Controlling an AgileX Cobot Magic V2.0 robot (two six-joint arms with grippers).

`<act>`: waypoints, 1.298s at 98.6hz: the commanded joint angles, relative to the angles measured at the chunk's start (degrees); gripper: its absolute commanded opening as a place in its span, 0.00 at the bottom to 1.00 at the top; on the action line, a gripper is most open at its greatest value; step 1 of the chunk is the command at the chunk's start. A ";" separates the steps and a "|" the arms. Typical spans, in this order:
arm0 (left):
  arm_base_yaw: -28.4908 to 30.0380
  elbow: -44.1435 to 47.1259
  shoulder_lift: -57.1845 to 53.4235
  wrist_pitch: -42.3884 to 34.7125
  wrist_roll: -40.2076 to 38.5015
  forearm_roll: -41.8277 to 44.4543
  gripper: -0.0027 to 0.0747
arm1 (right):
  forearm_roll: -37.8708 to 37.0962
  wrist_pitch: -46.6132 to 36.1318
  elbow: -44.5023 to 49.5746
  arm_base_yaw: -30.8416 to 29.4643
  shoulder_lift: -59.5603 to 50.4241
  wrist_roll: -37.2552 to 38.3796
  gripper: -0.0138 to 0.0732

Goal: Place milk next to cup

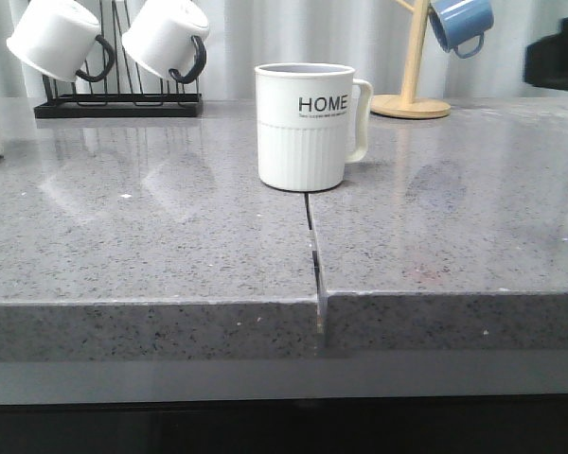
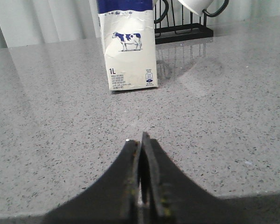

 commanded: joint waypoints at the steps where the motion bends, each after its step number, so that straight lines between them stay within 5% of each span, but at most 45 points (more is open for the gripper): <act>1: -0.46 2.33 -1.86 -4.30 0.05 -0.43 0.01 | 0.07 -1.97 0.36 -0.03 -4.99 -0.37 0.11; 75: -0.46 2.33 -1.86 -5.19 0.05 -0.43 0.01 | 0.01 35.94 1.82 -0.03 -43.39 -0.37 0.09; 128: -0.46 0.06 -1.35 -12.72 -0.06 0.13 0.01 | 0.01 41.07 1.82 -0.03 -49.57 -0.37 0.09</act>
